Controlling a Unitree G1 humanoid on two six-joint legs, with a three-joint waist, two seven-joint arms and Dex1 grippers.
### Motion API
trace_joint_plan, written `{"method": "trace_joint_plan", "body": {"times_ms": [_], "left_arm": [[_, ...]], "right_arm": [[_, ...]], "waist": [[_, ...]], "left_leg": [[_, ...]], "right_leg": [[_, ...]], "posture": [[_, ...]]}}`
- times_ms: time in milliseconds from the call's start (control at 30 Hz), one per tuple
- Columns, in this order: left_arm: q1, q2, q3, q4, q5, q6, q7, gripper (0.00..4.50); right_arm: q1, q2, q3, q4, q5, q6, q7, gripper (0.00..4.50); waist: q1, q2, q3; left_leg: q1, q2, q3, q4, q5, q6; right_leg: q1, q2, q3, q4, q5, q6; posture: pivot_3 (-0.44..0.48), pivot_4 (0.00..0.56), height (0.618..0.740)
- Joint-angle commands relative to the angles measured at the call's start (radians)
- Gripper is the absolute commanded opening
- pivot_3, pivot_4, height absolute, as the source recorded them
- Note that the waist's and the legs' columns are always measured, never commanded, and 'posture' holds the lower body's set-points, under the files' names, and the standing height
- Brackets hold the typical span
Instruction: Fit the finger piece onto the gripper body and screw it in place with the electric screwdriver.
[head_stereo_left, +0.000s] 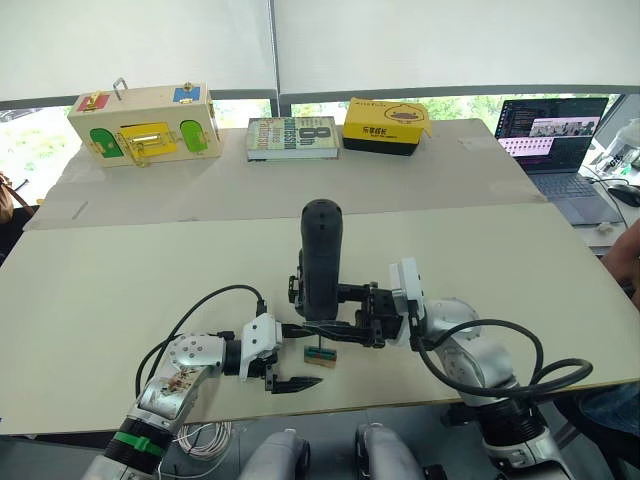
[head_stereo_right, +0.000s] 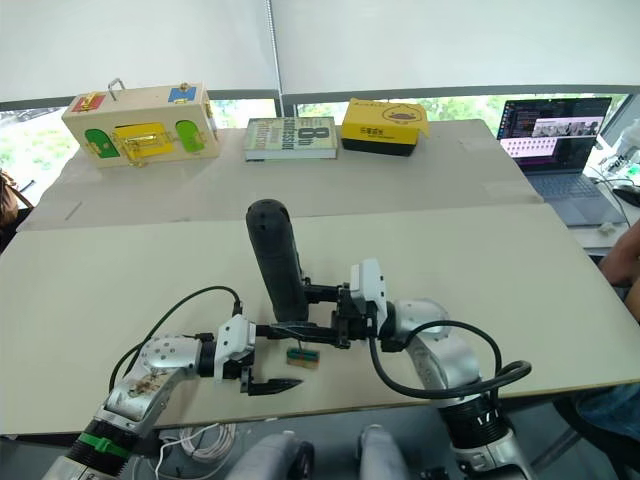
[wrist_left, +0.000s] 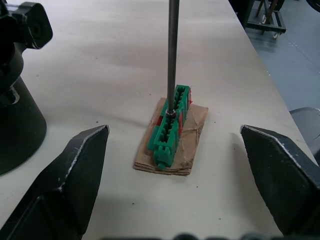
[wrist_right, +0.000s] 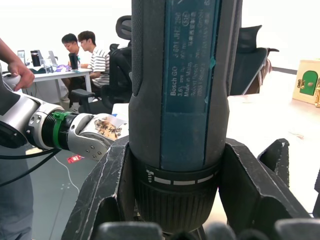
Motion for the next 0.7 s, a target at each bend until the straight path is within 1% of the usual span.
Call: {"method": "trace_joint_plan", "body": {"times_ms": [33, 200, 400, 700], "left_arm": [[0.021, 0.005, -0.027, 0.012, 0.016, 0.011, -0.004, 4.44], [0.023, 0.005, -0.026, 0.014, 0.016, 0.006, -0.004, 4.44], [0.024, 0.006, -0.020, 0.011, 0.003, 0.005, -0.013, 4.44], [0.028, -0.003, 0.006, 0.015, -0.035, -0.026, -0.029, 4.44]], "right_arm": [[-0.001, -0.015, 0.005, -0.039, 0.008, 0.005, 0.019, 1.92], [-0.003, -0.003, 0.008, -0.024, -0.033, -0.071, 0.027, 1.92], [0.002, -0.007, 0.000, -0.033, -0.017, -0.069, 0.044, 1.92], [-0.039, -0.004, -0.020, -0.070, 0.017, -0.048, 0.042, 1.92]], "waist": [[0.000, 0.000, 0.000], [0.000, 0.000, 0.000], [0.000, 0.000, 0.000], [0.000, 0.000, 0.000]], "left_leg": [[0.000, 0.000, 0.000, 0.000, 0.000, 0.000], [0.001, 0.000, 0.000, 0.000, 0.000, 0.001], [0.001, 0.000, 0.000, 0.000, -0.001, 0.000], [0.000, 0.000, 0.000, 0.000, -0.001, 0.000]], "right_leg": [[0.000, 0.000, 0.000, 0.000, -0.001, 0.001], [0.001, 0.000, 0.000, -0.001, -0.001, 0.001], [0.001, 0.000, 0.000, -0.001, -0.001, 0.001], [0.000, 0.000, 0.000, -0.001, -0.001, 0.001]], "posture": [[0.000, 0.150, 0.740], [0.000, 0.150, 0.740], [0.000, 0.150, 0.740], [0.000, 0.150, 0.740]]}}
